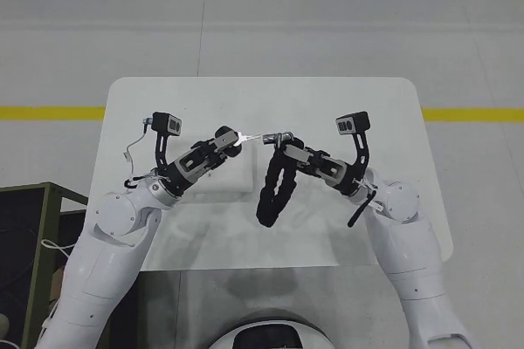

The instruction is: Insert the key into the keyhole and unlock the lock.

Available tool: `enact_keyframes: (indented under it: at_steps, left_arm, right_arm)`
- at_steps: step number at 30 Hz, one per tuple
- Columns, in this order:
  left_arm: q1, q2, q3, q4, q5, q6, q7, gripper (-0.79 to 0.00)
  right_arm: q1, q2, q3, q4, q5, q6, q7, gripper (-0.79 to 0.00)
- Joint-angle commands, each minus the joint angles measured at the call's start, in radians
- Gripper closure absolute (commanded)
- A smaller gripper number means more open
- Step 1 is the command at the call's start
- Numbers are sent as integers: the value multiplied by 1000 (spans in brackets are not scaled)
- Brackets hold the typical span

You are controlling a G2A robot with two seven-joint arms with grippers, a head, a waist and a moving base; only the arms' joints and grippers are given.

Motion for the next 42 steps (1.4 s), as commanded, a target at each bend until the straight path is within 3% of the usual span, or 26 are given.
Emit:
enact_keyframes:
  at_steps: [1, 11, 42]
  left_arm:
    - [3, -3, 0, -3, 9, 1, 1, 0]
    - [9, -18, -7, -10, 45, 31, 28, 0]
    - [6, -53, -24, -6, 119, 19, -41, 0]
  right_arm:
    - [3, 1, -3, 2, -4, 0, -12, 0]
    - [4, 13, 0, -9, -43, -16, -30, 0]
    - [33, 45, -24, -13, -81, -20, 4, 0]
